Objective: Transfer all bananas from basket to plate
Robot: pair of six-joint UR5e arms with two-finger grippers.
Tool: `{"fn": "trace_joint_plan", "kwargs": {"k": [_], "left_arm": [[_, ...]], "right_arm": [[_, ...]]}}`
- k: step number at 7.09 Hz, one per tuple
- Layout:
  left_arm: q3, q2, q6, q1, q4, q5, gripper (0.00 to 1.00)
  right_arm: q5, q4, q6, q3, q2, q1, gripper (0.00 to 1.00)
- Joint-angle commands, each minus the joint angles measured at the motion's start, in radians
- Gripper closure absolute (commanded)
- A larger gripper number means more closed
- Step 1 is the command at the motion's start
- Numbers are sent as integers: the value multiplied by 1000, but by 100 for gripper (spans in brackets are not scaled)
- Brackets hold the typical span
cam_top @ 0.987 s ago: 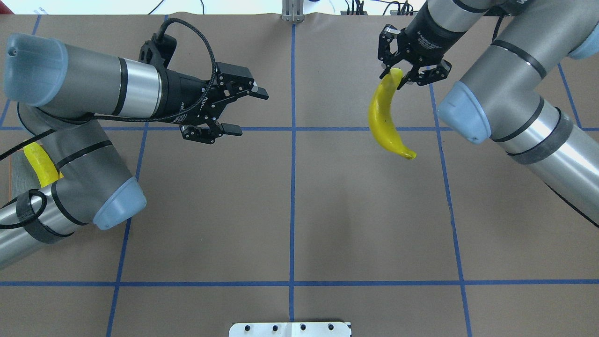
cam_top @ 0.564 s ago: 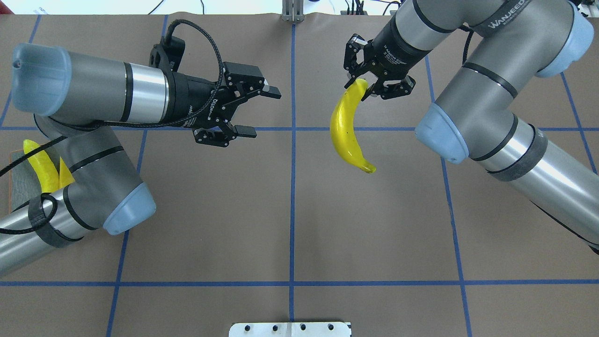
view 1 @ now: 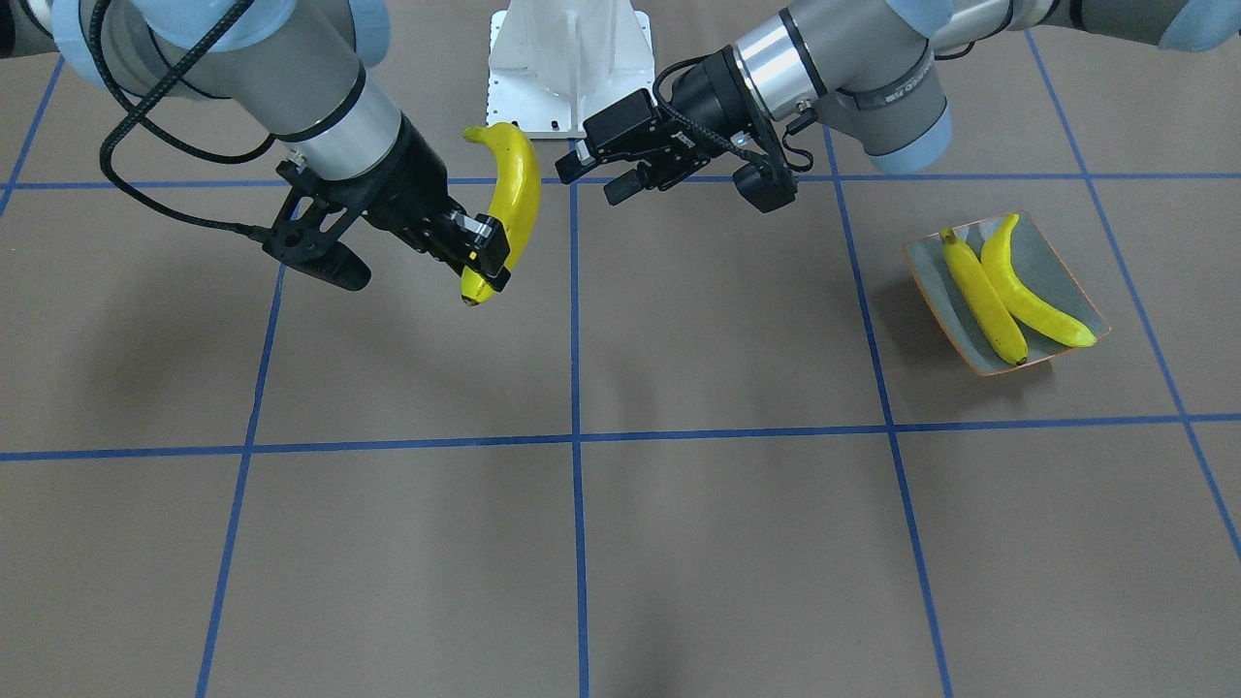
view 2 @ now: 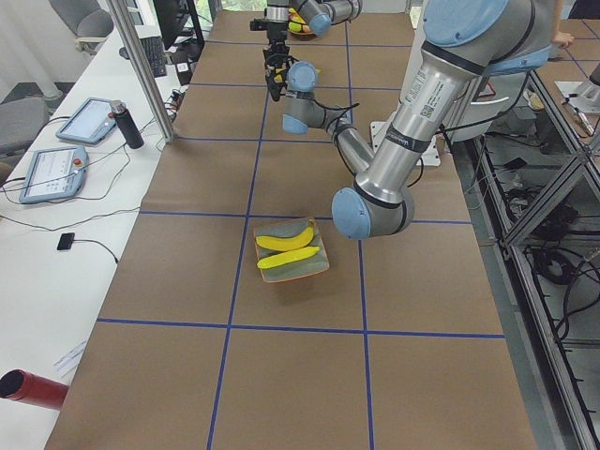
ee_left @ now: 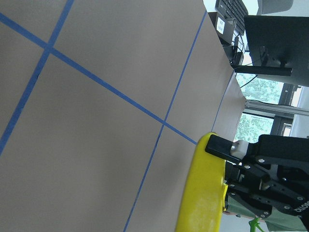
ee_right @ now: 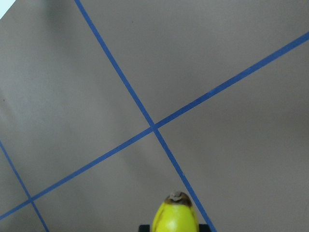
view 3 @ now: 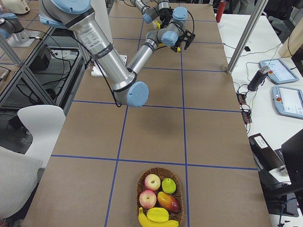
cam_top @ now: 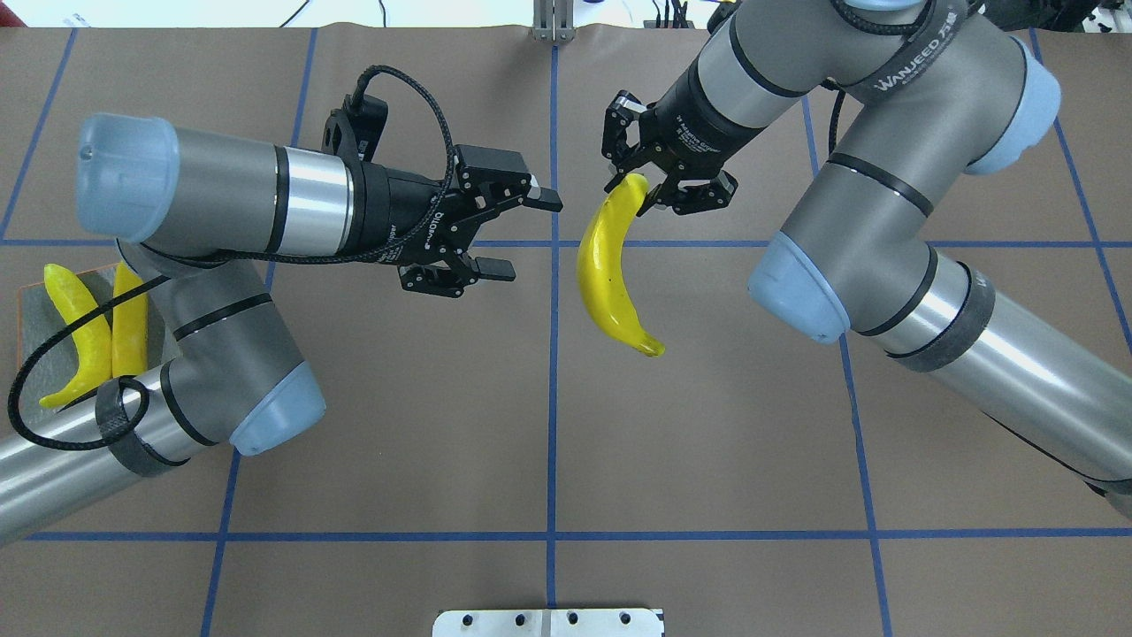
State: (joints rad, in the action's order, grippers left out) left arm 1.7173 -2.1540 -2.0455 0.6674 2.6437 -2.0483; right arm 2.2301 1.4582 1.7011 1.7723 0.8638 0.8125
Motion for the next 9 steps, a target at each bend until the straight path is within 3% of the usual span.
{"fn": "trace_joint_plan", "kwargs": {"k": [1,7,8,9], "left_arm": [[-19,-20,2,-20,2,7,0],[-21,-24,11,-83,2,7,1],[-21,-26,11,-83,2,7,11],[-19,-26,11,-83,2,8,13]], "right_arm": [[-7,-1,2,-1,-11,-19,100],[-7,-9,3,-1,-9,-21,100],[-6,-9,3,-1,-9,-21,100],[-6,-7,2,-1,-9,-25,100]]}}
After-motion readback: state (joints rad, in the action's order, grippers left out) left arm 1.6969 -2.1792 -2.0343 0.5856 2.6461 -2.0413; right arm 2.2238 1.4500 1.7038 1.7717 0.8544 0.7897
